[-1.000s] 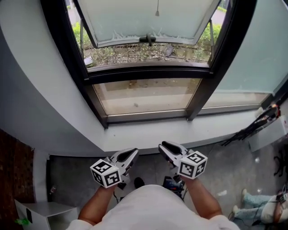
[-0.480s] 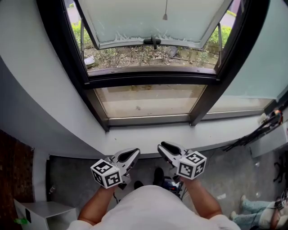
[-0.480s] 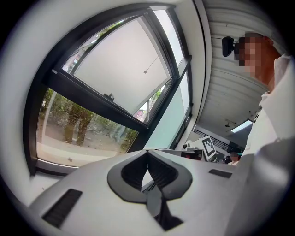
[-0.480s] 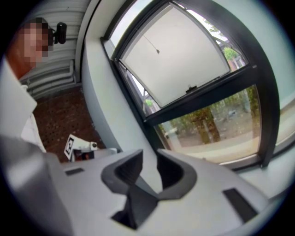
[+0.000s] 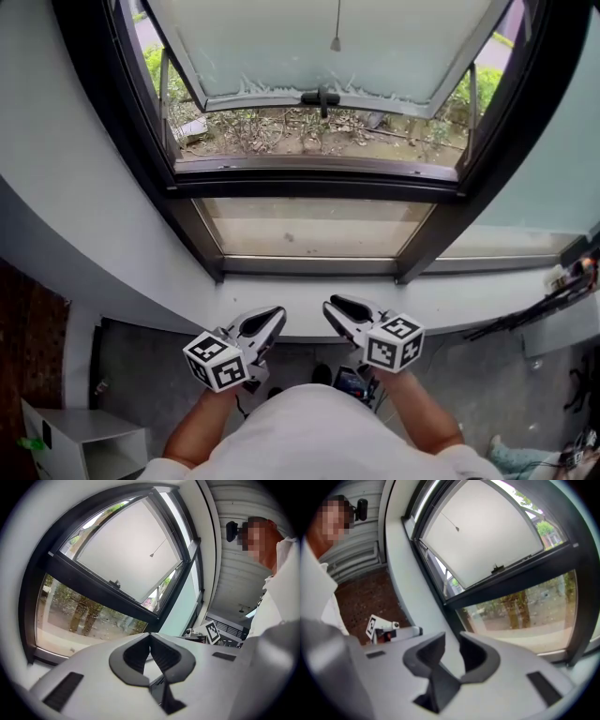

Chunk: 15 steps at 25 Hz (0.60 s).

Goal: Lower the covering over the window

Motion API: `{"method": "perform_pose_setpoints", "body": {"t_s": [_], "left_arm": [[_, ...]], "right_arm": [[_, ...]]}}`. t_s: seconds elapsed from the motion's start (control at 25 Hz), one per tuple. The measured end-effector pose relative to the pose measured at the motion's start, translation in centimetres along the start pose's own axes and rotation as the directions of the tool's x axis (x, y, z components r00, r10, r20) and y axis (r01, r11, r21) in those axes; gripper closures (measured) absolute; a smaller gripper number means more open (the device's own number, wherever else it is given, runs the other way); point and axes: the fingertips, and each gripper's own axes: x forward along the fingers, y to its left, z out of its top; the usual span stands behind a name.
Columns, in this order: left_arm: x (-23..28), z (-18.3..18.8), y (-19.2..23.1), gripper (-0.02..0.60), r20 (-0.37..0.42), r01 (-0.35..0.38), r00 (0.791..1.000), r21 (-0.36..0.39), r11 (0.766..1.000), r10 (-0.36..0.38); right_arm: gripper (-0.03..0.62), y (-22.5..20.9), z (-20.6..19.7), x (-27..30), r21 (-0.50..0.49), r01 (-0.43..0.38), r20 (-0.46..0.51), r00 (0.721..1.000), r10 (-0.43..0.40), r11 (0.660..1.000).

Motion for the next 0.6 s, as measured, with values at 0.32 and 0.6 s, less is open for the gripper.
{"method": "perform_pose_setpoints", "body": {"t_s": [0.32, 0.6], "left_arm": [[3.3, 1.1, 0.4, 0.566, 0.032, -0.055, 0.998, 0.027, 0.998, 0.054], [2.9, 1.9, 1.9, 0.566, 0.023, -0.066, 0.998, 0.027, 0.997, 0.065]], "right_arm": [[0.490, -3.0, 1.9, 0.4, -0.029, -0.057, -0.031, 0.998, 0.056, 0.998], [0.490, -3.4, 2.5, 1.6, -0.071, -0.034, -0.036, 0.999, 0.031, 0.997]]}}
